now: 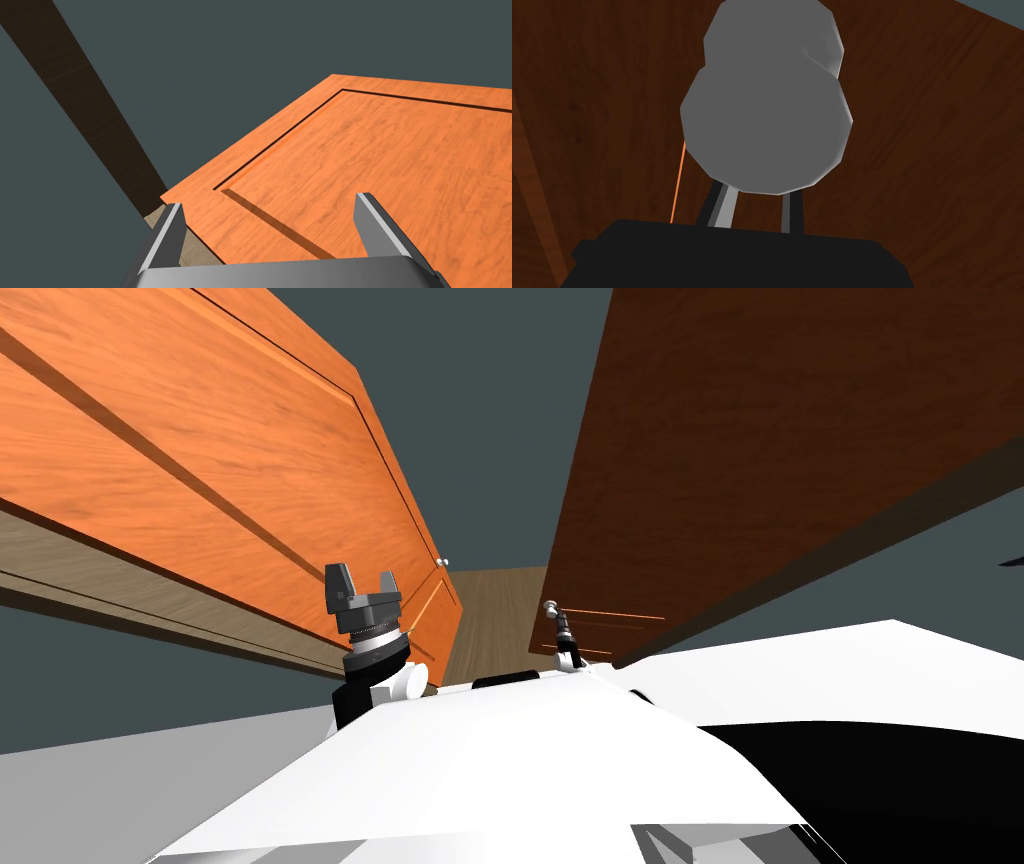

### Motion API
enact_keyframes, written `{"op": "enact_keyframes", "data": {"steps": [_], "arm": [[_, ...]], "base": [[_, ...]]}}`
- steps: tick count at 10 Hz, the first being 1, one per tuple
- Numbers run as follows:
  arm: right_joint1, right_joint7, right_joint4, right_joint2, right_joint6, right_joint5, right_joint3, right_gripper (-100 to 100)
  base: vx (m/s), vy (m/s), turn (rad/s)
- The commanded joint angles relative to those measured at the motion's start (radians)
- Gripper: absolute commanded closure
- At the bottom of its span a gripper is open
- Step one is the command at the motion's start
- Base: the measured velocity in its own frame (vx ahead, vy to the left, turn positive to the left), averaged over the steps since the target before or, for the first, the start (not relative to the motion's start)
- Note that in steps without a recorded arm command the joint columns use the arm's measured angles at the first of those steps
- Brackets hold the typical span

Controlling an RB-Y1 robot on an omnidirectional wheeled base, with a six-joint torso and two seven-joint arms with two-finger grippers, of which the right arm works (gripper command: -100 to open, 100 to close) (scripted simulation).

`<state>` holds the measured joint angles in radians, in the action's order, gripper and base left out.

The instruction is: Push the door open

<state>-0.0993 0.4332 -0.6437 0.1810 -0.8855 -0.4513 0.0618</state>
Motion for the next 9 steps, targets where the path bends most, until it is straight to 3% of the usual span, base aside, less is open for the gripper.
{"op": "enact_keyframes", "data": {"steps": [1, 3, 5, 6, 8, 9], "arm": [[0.018, 0.050, -0.007, 0.009, -0.005, 0.014, 0.004, -100], [0.024, 0.085, 0.000, 0.021, -0.013, 0.021, 0.002, -100], [0.038, 0.148, 0.016, 0.046, -0.030, 0.038, -0.003, -100], [0.038, 0.160, 0.016, 0.046, -0.030, 0.038, -0.003, -100], [0.053, 0.223, 0.034, 0.074, -0.048, 0.057, -0.007, -100], [0.053, 0.239, 0.034, 0.074, -0.048, 0.057, -0.007, -100]], "base": [[-0.006, 0.098, 0.028], [-0.004, 0.089, 0.000], [-0.001, 0.069, -0.006], [-0.004, 0.062, -0.013], [-0.005, 0.063, -0.008], [-0.009, 0.056, -0.012]]}}
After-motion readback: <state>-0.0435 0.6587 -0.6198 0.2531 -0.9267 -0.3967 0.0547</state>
